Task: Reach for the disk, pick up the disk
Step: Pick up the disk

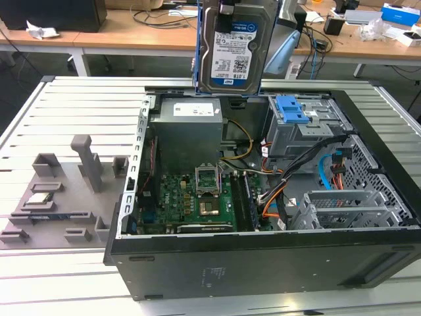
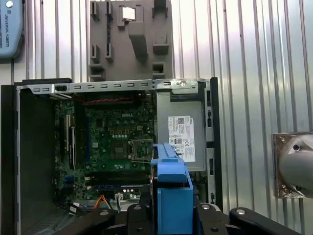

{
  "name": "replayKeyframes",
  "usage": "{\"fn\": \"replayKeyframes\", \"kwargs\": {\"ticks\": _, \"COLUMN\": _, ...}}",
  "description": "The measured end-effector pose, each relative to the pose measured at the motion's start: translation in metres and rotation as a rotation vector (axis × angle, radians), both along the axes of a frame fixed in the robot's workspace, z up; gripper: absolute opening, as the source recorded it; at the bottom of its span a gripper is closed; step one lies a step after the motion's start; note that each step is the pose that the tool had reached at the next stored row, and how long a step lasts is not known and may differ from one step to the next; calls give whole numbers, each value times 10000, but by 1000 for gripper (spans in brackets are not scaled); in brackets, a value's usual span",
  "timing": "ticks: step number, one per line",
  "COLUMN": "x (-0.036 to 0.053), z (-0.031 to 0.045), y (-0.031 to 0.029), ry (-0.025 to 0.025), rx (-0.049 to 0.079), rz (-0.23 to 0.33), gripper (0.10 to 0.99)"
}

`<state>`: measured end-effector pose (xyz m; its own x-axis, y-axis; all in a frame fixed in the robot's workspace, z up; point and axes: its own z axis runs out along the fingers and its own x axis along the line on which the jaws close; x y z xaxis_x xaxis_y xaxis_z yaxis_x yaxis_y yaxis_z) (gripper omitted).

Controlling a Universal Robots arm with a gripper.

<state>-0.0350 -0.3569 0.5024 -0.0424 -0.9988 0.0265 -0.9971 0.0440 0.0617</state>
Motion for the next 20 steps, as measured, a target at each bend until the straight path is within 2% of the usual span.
{"fn": "replayKeyframes", "kwargs": {"ticks": 3, "x": 1, "z": -3, "y": -60, "ry": 0, "rx": 0, "rz": 0, "gripper": 365}}
{"fn": "replayKeyframes", "kwargs": {"ticks": 20, "x": 11, "z": -15, "y": -245, "ry": 0, "rx": 1, "rz": 0, "gripper": 365}}
